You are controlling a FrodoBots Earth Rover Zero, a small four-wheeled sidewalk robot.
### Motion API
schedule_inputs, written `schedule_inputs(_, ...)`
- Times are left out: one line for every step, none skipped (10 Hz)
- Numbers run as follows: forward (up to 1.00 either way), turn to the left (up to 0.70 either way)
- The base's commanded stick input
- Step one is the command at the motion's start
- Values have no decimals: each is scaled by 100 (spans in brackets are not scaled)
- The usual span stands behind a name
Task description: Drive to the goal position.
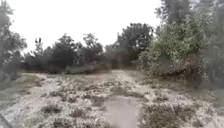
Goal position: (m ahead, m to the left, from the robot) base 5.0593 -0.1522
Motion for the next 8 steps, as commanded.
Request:
schedule_inputs(70,0)
schedule_inputs(70,0)
schedule_inputs(70,0)
schedule_inputs(70,0)
schedule_inputs(70,0)
schedule_inputs(70,0)
schedule_inputs(70,0)
schedule_inputs(70,0)
